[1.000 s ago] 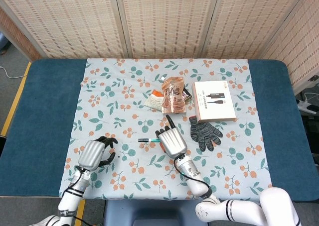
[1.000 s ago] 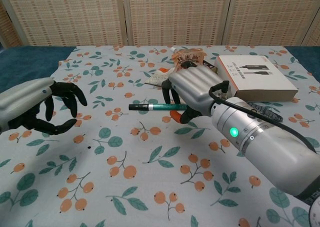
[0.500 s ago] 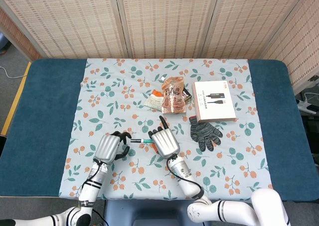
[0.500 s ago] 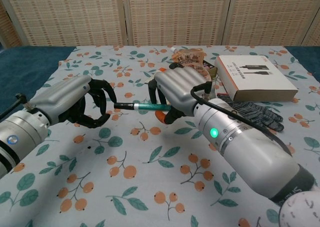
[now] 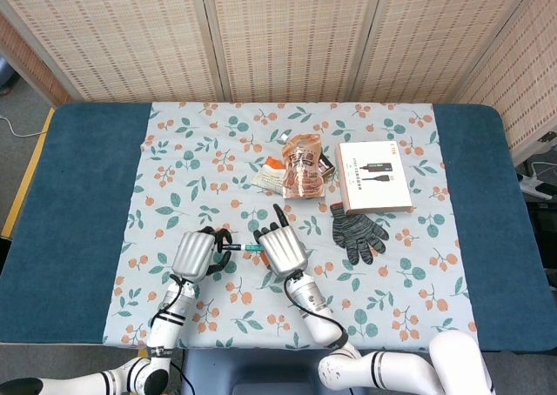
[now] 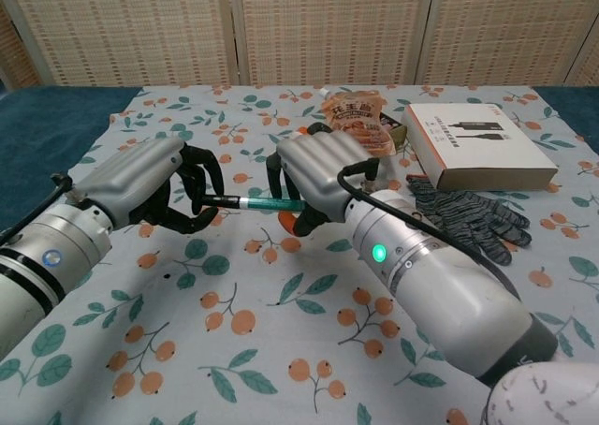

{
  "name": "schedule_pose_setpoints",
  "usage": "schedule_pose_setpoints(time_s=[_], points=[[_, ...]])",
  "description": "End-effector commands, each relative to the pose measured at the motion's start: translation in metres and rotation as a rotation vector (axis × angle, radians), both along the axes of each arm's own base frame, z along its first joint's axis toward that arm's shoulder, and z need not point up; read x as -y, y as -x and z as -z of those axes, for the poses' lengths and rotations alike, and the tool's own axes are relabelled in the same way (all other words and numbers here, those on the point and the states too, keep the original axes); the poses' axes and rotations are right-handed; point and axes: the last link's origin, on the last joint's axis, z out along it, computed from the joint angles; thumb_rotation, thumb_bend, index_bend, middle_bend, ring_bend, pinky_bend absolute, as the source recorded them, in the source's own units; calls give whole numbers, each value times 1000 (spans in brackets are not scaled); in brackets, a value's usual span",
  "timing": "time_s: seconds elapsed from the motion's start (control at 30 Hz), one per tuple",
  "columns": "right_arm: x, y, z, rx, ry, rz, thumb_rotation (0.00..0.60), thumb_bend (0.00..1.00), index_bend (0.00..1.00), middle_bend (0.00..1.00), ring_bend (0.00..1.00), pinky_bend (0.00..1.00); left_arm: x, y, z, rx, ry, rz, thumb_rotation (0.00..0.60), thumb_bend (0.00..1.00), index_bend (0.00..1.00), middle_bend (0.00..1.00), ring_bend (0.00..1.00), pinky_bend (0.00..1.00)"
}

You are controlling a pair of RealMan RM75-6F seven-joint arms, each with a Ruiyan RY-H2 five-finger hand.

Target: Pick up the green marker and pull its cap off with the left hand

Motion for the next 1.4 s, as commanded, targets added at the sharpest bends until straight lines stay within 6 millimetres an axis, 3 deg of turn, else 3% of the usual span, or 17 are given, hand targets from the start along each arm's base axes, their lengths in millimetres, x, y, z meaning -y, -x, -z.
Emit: schedule_pose_setpoints(time_s=[0.03,0.27,0.6,0.9,1.4], points=[[0,0,1,1,0,4,600,401,994,761,431,55,0,-1,1,5,-2,5,600,366,497,617,453,656],[0,-1,3,4,2,7,600,401,994,761,430,64,1,-2,2,26,-38,24,600,400,601,689,511,680],[-1,-4,3,5,4,7,600,401,994,761,431,64,3,0,6,6,-78,38,600,641,778,843,619,719],[-1,-7,0,11,11,8,600,401,994,761,431,64,3,1,6,-2,-106,59,600,706,825,910,709,759],[1,1,-4,-13,19,17,600,401,994,761,430,64,0,5,2,20,-126,66,600,795,841,929,730,760]])
